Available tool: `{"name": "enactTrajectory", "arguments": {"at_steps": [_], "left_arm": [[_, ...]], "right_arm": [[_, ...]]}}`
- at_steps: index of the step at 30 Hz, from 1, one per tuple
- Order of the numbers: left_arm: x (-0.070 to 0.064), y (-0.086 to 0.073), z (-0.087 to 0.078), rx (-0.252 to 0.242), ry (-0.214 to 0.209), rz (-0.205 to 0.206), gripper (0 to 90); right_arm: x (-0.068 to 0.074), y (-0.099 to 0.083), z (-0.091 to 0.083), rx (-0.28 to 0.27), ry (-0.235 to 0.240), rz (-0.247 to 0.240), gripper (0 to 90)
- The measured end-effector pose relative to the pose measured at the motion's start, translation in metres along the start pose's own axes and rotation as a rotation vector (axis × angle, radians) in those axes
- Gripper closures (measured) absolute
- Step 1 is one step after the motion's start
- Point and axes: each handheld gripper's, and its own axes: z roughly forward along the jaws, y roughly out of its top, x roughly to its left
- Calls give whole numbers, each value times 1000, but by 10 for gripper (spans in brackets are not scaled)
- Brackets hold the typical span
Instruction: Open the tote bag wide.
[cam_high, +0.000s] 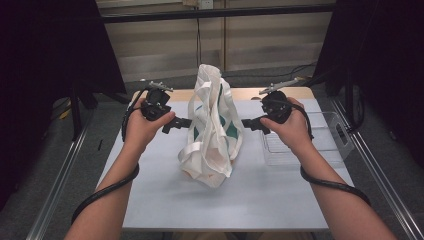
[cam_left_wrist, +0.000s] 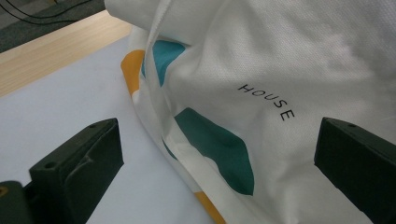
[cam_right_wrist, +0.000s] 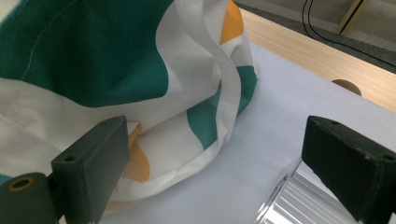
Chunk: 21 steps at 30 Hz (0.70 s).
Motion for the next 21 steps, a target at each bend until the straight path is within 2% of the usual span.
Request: {"name": "enactTrajectory", "arguments": {"at_steps": [10, 12, 13, 15, 18, 21], "left_arm": [[-3, 11, -1, -17, -6, 1, 9], [-3, 13, 0, -3, -3, 13, 9], [-5, 13, 0, -12, -3, 0, 9], [-4, 15, 0, 3, -13, 16, 9], [-7, 16, 1, -10, -4, 3, 8], [-6, 18, 0, -6, 0, 9, 7]], "right_arm": [[7, 14, 3, 7, 7, -28, 83], [9, 16, 4, 8, 11, -29, 83], [10, 18, 5, 12, 8, -30, 83], [10, 19, 5, 15, 13, -31, 83], [12, 22, 5, 15, 6, -35, 83], [12, 26, 4, 9, 4, -41, 83]]}}
